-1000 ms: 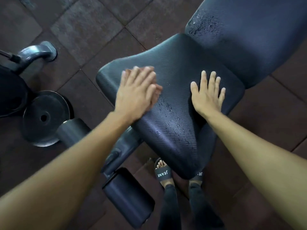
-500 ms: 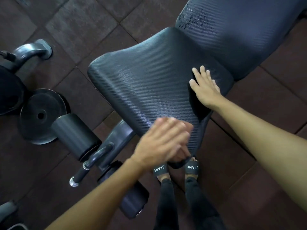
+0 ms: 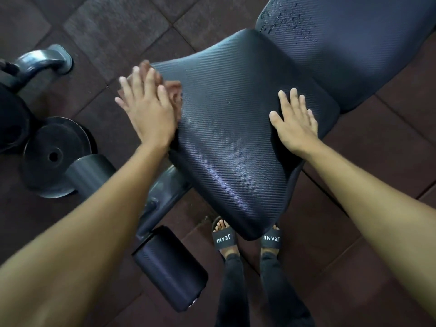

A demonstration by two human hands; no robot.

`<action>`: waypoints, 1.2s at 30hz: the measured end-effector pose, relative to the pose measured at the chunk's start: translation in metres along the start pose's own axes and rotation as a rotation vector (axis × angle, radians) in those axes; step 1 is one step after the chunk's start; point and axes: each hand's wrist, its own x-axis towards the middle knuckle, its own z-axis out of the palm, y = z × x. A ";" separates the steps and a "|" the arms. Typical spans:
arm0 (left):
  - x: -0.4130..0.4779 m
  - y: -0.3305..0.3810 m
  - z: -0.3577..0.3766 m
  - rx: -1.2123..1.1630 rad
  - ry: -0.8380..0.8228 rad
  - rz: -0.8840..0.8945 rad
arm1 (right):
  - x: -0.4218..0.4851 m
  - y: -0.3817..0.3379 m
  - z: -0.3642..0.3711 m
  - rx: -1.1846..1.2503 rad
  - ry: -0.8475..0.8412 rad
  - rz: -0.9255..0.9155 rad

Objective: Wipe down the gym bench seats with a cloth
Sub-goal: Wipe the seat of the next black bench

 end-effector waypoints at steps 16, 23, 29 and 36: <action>-0.071 0.071 -0.008 -0.080 -0.143 0.262 | -0.068 -0.065 -0.013 0.446 0.258 -0.065; -0.033 0.014 0.005 0.139 -0.167 0.282 | -0.072 -0.091 0.049 -0.006 0.225 -0.002; -0.036 0.012 0.010 0.118 -0.108 0.280 | -0.065 -0.092 0.055 0.079 0.342 -0.013; -0.034 0.015 0.003 0.134 -0.214 0.272 | -0.069 -0.094 0.042 0.342 0.335 0.030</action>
